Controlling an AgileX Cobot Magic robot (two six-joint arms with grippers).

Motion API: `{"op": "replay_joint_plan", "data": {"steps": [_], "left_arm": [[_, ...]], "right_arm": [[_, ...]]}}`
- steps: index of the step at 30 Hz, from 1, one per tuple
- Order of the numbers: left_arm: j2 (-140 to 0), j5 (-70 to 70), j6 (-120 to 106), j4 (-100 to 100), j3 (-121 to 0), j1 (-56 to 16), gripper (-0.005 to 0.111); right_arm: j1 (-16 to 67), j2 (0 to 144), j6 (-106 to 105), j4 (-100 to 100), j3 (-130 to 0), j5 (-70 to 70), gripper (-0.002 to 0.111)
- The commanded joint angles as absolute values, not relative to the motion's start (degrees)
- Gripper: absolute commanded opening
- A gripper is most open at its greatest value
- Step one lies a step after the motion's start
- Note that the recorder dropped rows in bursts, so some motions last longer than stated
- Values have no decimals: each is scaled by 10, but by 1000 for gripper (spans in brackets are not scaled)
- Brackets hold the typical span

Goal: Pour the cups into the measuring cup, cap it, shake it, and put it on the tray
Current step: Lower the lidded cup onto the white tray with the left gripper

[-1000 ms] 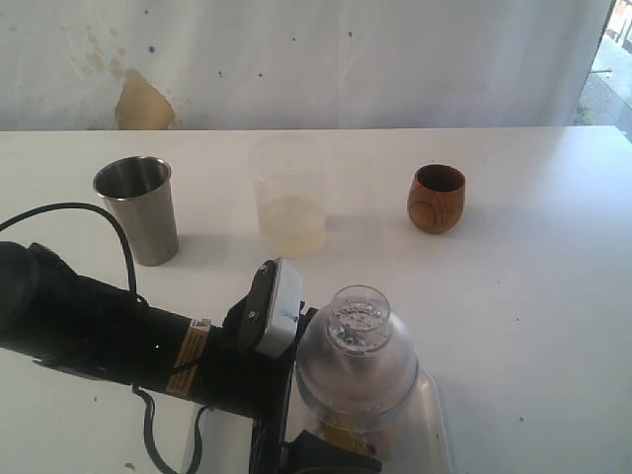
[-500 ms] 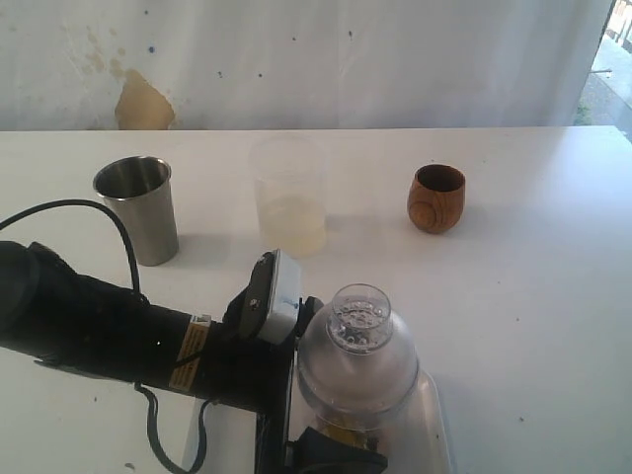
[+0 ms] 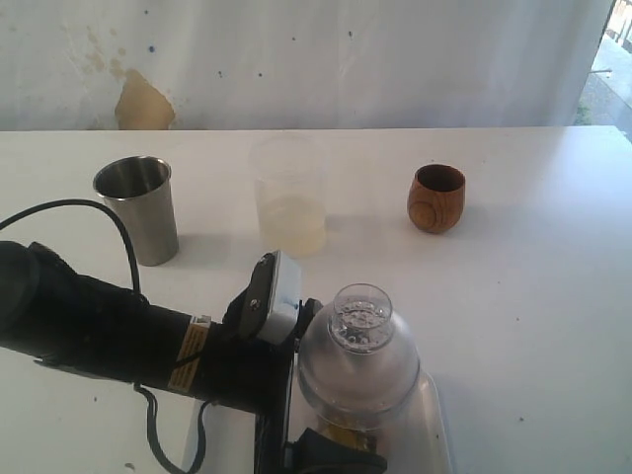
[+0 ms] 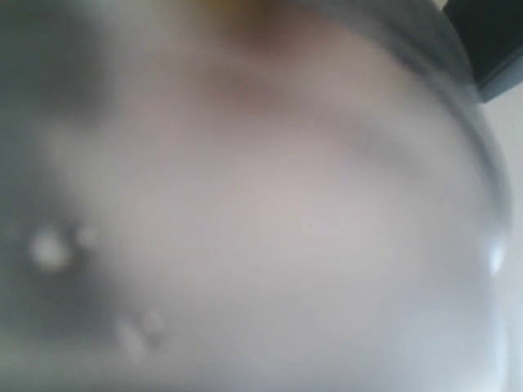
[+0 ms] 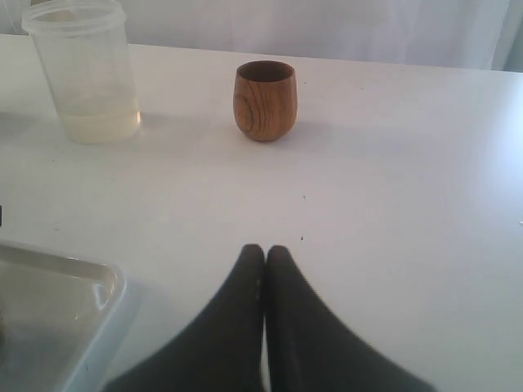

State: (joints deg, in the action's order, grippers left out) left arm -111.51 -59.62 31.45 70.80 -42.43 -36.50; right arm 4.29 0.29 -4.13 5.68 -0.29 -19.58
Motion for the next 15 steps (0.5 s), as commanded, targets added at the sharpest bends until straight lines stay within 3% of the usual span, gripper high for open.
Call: {"op": "replay_joint_plan", "data": {"steps": [1,15], "left_arm": [[-1114,-603,325,715,-428,-367,105],[-1109,-573,362,751,-428,-367,105]], "right_arm": [[40,0,-43,55,0,-196,0],[40,0,-43,55,0,-196,0]]}}
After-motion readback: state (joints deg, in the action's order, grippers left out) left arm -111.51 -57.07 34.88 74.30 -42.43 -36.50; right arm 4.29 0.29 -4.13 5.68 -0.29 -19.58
